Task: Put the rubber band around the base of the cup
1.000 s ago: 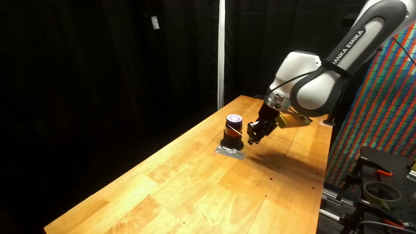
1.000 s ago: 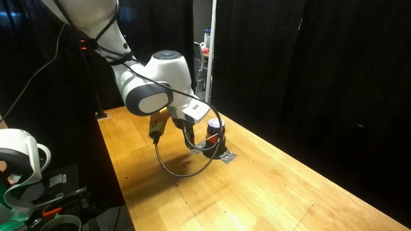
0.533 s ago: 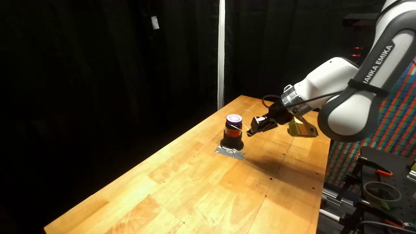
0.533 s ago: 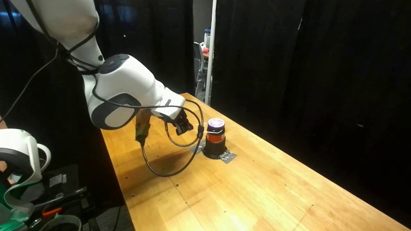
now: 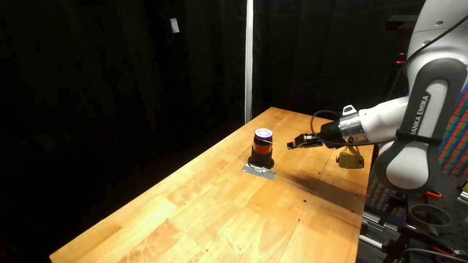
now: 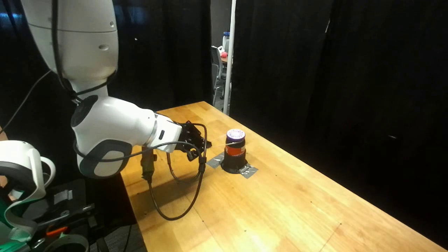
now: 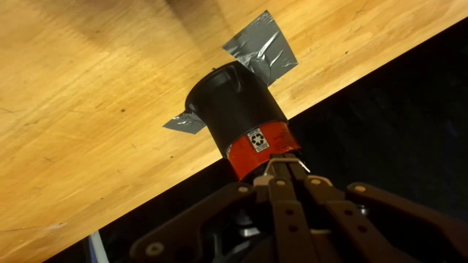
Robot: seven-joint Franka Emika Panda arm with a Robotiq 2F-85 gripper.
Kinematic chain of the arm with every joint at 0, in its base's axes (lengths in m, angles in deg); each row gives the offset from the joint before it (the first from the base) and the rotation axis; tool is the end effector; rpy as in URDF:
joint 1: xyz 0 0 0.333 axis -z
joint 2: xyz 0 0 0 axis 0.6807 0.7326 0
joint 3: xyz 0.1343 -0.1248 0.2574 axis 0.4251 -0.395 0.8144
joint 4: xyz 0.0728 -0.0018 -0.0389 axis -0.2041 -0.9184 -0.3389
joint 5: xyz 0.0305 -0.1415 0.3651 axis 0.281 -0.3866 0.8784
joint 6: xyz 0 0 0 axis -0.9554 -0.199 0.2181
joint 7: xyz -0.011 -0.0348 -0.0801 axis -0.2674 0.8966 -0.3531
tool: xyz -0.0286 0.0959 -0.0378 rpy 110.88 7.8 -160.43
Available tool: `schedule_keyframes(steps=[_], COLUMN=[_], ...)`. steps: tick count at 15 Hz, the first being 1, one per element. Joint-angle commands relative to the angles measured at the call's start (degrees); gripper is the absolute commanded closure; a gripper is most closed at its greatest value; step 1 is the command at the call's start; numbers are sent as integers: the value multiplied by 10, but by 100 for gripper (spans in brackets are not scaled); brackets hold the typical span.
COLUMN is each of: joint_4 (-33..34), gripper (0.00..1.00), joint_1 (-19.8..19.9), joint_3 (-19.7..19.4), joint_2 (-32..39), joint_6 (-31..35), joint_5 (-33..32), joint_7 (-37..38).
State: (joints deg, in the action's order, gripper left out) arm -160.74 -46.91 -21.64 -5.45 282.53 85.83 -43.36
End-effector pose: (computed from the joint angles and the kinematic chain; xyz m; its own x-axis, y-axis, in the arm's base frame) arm 0.4230 0.1071 0.1996 0.5172 -0.4807 0.7082 -0.1882 -0.8710 -0.4538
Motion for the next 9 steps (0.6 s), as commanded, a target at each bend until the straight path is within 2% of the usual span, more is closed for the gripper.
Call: schedule_keyframes(steps=[1, 3, 4, 5, 7, 8, 9], joint_4=[28, 55, 72, 73, 93, 82, 53], gripper=[92, 88, 66, 88, 77, 60, 52], joint_1=[-37, -55, -67, -65, -95, -84, -42], joint_3=[-39, -61, -76, -72, -102, -92, -46], joint_2=[0, 6, 5, 31, 14, 32, 31], joint_6=[29, 26, 21, 63, 28, 55, 41], joint_5=[-11, -17, -19, -17, -11, -17, -30], joint_7=[22, 33, 37, 34, 41, 47, 41])
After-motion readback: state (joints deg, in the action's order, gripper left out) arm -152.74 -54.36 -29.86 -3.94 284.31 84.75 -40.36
